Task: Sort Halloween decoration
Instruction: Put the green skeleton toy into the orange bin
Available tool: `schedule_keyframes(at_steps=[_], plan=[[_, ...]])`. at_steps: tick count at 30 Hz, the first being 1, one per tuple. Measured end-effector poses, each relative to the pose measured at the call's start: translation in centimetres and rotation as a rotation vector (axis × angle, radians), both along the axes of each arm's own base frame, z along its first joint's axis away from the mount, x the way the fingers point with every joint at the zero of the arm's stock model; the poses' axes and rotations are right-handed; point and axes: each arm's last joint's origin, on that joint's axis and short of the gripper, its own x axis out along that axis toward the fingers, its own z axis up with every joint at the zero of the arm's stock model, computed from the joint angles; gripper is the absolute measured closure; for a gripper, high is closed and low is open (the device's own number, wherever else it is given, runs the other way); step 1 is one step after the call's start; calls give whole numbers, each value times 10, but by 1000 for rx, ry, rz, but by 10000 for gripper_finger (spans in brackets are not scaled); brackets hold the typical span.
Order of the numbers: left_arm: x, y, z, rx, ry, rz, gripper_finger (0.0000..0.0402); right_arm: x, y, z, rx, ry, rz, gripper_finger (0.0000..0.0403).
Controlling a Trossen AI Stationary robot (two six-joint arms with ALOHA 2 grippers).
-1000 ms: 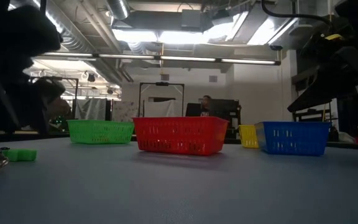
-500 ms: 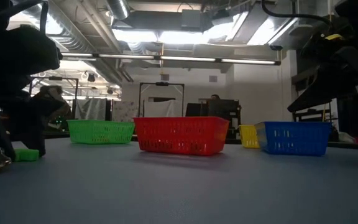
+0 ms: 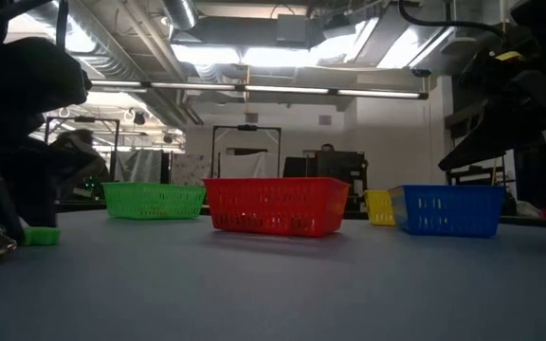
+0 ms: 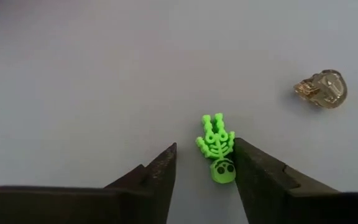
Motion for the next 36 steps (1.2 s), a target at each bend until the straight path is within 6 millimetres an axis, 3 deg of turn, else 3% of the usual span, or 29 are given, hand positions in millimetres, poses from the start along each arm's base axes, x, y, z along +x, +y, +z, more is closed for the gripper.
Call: schedule_keyframes(at_steps=[30,36], plan=[[1,0,0,-6,-18,3,361,3,1,4,16,-52,1,237],[6,-2,4,-25,-93,22,360,9,3,14,52,-170,1,237]])
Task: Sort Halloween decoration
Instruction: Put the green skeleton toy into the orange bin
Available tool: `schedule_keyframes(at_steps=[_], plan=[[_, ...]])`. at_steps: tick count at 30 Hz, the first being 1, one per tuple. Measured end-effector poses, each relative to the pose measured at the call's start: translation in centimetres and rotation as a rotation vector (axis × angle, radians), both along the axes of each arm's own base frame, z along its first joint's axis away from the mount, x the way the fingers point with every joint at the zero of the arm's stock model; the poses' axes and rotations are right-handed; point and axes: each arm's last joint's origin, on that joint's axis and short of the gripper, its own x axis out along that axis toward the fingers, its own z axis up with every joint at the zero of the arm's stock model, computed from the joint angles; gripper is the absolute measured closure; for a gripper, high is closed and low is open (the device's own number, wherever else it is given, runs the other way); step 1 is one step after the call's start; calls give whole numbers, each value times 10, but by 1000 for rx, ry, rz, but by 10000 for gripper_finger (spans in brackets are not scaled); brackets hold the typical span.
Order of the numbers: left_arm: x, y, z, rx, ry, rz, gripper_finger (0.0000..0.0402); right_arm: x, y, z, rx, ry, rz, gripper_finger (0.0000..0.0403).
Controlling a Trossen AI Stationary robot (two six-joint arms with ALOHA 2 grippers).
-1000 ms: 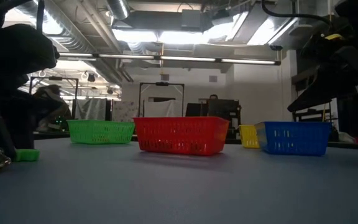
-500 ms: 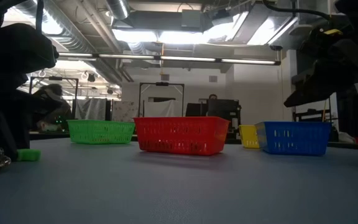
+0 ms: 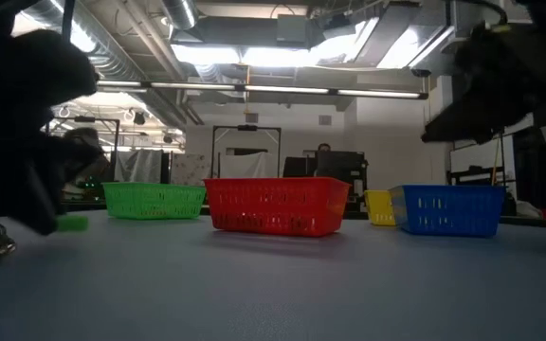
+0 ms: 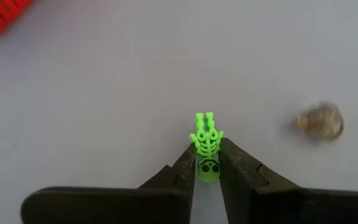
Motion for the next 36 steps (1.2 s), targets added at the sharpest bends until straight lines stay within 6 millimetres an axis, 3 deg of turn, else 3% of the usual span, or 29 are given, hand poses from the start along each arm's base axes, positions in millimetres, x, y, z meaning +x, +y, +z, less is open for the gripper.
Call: schedule_keyframes(at_steps=[14,20,25,29,36], plan=[[16,0,19,58,-295,146,359,24,8,27,149,-381,19,237],[31,9,36,100,-484,229,359,37,12,25,335,-485,-22,237],[42,21,49,117,-594,270,359,49,16,16,575,-475,-98,237],[48,32,54,118,-632,316,359,67,22,16,678,-451,-110,237],[54,45,54,112,-628,331,359,114,38,32,695,-454,-76,237]])
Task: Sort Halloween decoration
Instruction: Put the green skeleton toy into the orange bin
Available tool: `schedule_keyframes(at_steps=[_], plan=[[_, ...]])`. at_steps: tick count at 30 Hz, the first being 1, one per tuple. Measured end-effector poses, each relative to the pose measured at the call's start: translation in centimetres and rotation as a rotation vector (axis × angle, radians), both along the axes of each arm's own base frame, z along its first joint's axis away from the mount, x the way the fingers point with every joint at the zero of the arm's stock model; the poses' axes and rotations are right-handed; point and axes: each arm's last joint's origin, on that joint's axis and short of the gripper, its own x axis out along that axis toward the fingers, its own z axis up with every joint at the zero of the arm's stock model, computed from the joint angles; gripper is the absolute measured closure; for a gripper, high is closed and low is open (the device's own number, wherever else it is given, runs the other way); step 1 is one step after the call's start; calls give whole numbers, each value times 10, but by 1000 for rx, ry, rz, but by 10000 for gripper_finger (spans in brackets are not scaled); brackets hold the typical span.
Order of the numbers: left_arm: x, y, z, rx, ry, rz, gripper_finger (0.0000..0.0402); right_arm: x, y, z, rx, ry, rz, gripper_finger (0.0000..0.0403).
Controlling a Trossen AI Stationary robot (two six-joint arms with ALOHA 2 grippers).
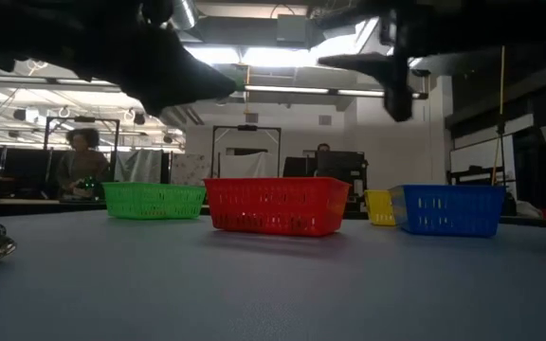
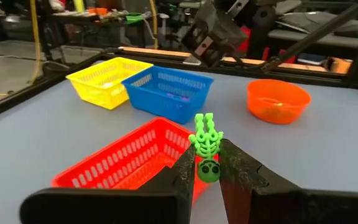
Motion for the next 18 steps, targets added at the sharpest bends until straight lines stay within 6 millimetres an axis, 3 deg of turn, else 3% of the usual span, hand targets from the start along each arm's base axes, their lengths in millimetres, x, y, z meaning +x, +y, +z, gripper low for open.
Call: schedule_keyframes(at_steps=[11,18], plan=[[1,2,0,-11,-2,-29,359,67,20,5,-77,149,-25,237],[1,1,0,-11,0,-32,359,89,25,2,-97,180,-70,237]])
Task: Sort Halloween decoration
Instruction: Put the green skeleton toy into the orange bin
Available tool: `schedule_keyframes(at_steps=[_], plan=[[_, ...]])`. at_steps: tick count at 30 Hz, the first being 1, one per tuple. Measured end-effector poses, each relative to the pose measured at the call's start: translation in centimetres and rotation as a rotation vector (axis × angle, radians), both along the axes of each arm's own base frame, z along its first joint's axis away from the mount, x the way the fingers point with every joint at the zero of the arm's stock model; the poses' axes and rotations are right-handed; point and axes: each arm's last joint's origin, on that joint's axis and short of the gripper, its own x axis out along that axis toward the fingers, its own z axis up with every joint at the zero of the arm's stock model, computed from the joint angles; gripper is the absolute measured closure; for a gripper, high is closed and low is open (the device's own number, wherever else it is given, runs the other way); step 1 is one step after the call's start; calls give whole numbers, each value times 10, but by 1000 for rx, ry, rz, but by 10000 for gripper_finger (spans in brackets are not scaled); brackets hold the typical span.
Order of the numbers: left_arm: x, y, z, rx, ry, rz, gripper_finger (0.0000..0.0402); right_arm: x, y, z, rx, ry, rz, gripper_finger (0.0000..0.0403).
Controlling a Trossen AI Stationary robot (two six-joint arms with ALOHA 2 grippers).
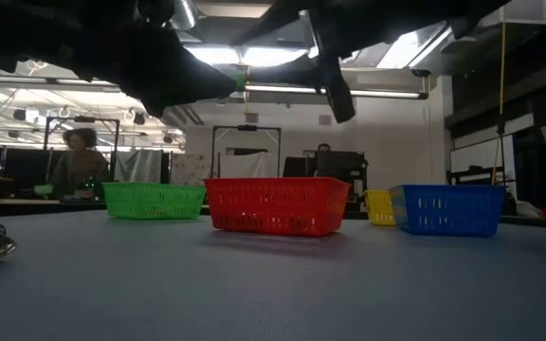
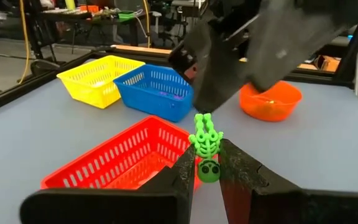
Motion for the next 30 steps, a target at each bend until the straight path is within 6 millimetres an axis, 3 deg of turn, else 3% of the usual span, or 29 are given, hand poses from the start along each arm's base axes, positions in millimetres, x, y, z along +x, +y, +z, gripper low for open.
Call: schedule_keyframes(at_steps=[30], plan=[[1,-1,4,-17,-40,-7,359,-1,-3,-2,-31,21,-89,237]])
